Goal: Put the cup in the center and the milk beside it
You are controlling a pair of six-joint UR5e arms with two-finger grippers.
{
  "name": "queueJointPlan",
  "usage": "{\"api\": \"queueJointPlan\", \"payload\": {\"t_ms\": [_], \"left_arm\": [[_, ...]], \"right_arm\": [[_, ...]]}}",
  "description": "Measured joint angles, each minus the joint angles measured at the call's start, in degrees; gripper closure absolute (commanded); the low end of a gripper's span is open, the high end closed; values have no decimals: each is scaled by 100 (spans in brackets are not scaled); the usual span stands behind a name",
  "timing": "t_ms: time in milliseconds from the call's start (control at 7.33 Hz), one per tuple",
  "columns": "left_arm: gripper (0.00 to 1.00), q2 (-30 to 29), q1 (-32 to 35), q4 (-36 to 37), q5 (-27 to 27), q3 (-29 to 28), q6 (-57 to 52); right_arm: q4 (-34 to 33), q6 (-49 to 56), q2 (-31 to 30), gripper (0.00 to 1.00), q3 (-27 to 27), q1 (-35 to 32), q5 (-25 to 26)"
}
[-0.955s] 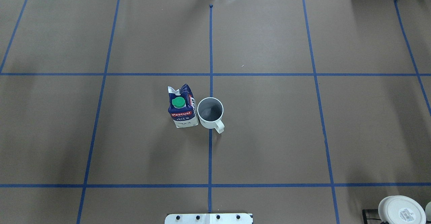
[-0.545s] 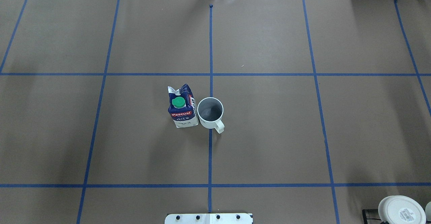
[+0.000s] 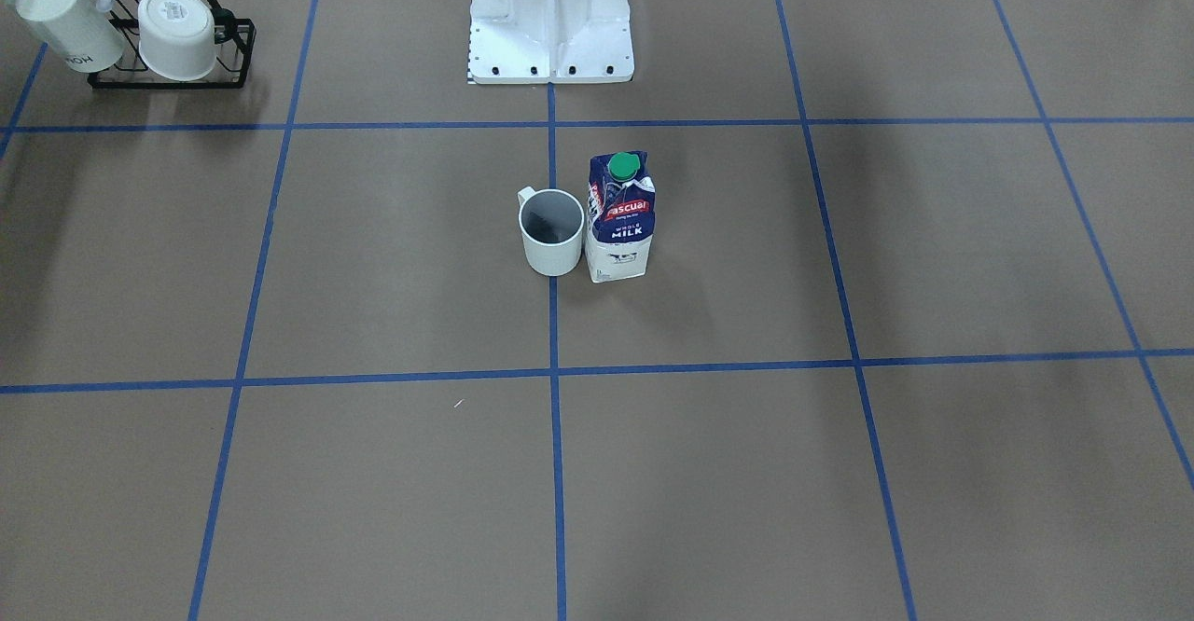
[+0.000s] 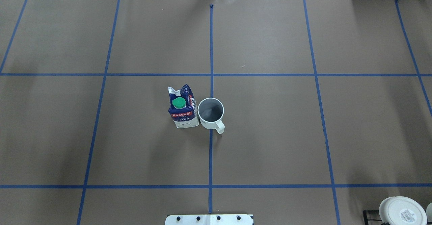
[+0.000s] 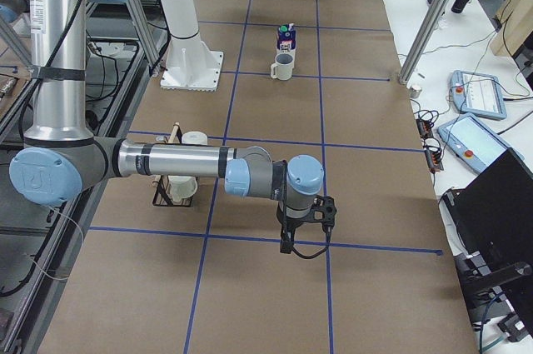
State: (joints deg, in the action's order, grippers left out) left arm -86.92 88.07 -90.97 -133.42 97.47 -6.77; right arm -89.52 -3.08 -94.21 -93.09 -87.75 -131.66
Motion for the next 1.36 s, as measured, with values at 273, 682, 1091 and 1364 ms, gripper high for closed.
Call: {"api": "queueJointPlan", "payload": {"t_ms": [273, 682, 1091, 1364], "left_arm": [[1, 0, 0, 0, 0, 0, -4], [1, 0, 0, 0, -4, 0, 0], [1, 0, 0, 0, -17, 0, 0], [1, 0, 0, 0, -18, 0, 0]], "right_arm": [[72, 393, -8, 0, 13, -2, 51], [75, 681, 1, 0, 11, -2, 54], [75, 686, -9, 0, 23, -1, 36], [75, 686, -2, 0, 20, 1, 26]]}}
